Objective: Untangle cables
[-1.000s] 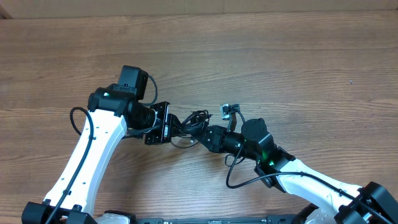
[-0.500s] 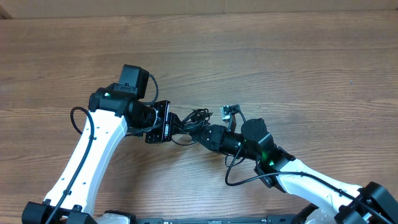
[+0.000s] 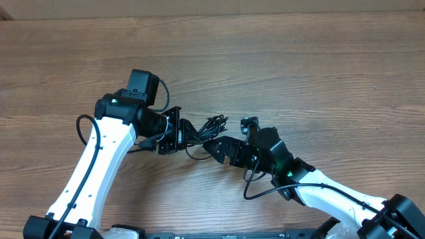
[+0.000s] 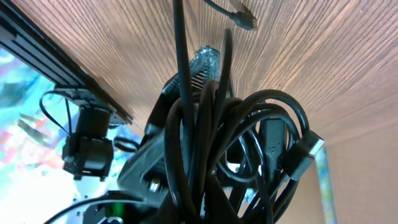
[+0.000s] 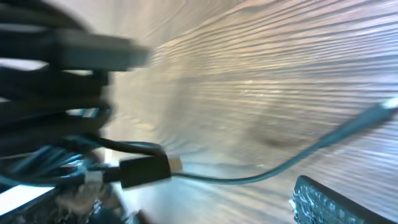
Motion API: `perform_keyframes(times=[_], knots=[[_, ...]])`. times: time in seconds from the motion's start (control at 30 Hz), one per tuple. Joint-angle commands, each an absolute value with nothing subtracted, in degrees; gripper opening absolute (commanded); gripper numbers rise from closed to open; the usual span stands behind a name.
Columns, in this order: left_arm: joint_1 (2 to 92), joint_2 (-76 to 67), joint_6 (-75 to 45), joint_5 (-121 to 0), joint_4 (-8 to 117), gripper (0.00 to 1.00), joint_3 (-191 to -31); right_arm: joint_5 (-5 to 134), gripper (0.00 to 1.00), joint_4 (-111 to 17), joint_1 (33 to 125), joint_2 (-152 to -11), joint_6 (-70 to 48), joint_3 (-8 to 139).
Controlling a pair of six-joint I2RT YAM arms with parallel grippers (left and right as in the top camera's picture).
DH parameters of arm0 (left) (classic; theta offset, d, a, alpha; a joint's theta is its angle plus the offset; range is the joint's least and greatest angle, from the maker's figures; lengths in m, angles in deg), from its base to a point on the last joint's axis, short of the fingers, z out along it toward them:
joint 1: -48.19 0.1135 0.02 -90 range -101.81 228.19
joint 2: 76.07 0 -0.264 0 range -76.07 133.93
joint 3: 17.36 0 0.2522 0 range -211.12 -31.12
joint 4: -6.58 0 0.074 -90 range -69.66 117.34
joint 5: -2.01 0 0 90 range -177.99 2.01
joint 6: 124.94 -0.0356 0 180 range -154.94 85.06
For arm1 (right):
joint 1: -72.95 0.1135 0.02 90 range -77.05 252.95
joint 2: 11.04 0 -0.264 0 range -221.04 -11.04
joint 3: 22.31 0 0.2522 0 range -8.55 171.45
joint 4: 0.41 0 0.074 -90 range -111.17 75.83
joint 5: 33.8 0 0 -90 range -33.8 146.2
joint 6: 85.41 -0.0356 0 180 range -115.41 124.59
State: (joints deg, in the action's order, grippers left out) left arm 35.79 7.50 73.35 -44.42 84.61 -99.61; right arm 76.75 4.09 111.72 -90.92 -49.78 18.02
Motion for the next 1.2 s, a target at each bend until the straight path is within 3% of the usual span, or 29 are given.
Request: perform_keyframes(times=[0.0,0.33,0.57,0.7,0.97,1.17], knots=[[35.5,7.1,76.1,-42.4,84.9,0.04,-99.8,71.1,1.00,2.6,111.2,-90.3,-48.6,18.7],[38.5,7.1,76.5,-42.2,87.4,0.04,-99.8,78.5,1.00,-4.4,100.9,-87.0,-44.6,18.5],[38.5,7.1,77.5,-41.7,87.4,0.04,-99.8,77.4,1.00,-1.9,104.9,-87.6,-44.7,18.5],[39.4,7.1,78.9,-40.3,87.4,0.04,-99.8,70.3,1.00,-6.2,107.4,-87.7,-45.1,18.4],[40.7,7.1,83.1,-40.3,87.1,0.04,-99.8,79.4,1.00,-4.4,108.3,-87.7,-45.0,18.4],[40.7,7.1,83.8,-39.0,86.1,0.04,-99.8,76.3,1.00,-2.8,113.4,-87.7,-45.0,18.4]])
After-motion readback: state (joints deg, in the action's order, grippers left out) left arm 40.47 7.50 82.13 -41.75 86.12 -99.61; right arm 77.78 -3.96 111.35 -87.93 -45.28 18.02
